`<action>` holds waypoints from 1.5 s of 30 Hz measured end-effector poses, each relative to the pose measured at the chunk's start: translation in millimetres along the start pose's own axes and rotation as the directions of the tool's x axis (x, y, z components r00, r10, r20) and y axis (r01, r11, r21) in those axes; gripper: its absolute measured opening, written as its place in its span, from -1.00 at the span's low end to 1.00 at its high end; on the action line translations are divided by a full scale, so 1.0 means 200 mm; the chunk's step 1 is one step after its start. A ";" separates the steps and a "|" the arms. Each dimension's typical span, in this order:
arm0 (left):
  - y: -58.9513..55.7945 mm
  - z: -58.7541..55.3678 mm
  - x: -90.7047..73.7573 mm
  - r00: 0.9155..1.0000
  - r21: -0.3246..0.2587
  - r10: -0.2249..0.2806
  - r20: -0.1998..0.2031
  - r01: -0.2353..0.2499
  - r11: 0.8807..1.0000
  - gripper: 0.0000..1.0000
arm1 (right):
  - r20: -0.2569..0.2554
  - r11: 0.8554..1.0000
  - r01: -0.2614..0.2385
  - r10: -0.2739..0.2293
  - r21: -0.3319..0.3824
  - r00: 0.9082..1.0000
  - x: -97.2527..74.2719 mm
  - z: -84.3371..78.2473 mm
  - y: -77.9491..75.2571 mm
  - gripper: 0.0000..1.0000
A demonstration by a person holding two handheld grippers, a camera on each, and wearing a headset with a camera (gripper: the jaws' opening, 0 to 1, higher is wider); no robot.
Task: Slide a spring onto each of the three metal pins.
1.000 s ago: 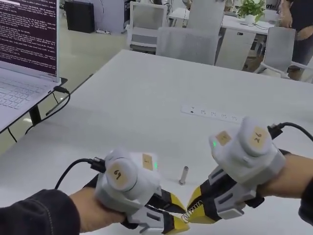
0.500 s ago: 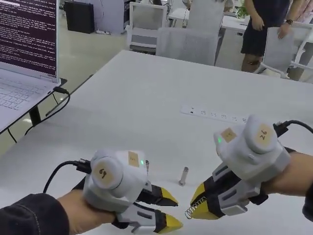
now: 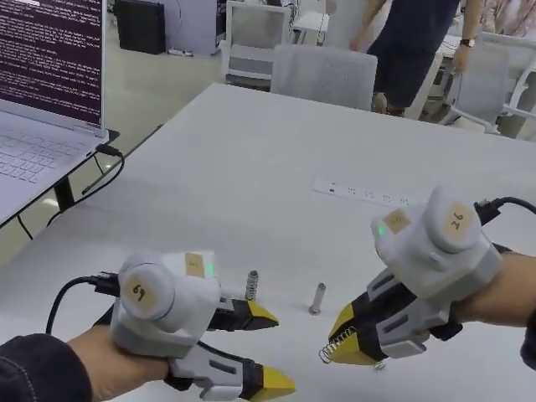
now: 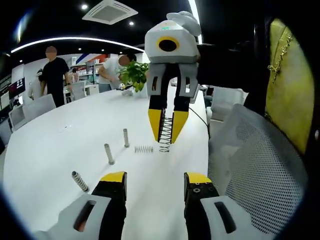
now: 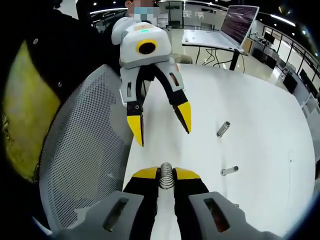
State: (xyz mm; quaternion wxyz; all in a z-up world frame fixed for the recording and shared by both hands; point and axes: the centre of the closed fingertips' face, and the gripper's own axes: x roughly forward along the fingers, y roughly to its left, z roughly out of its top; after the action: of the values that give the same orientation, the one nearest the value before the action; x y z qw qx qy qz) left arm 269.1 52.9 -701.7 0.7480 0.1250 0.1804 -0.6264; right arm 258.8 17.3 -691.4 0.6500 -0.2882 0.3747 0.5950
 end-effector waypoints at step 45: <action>0.14 -0.19 -0.17 0.972 -0.148 0.234 0.025 -0.228 0.962 0.46 | -0.028 0.999 0.046 -0.046 -0.009 0.999 -0.04 -0.01 -0.15 -0.84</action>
State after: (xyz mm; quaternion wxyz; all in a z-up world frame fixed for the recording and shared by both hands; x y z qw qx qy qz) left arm 286.9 104.4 -722.0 0.8267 0.0773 0.1934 -0.5227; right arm 287.9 8.7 -688.2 0.6569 -0.3080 0.3747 0.5772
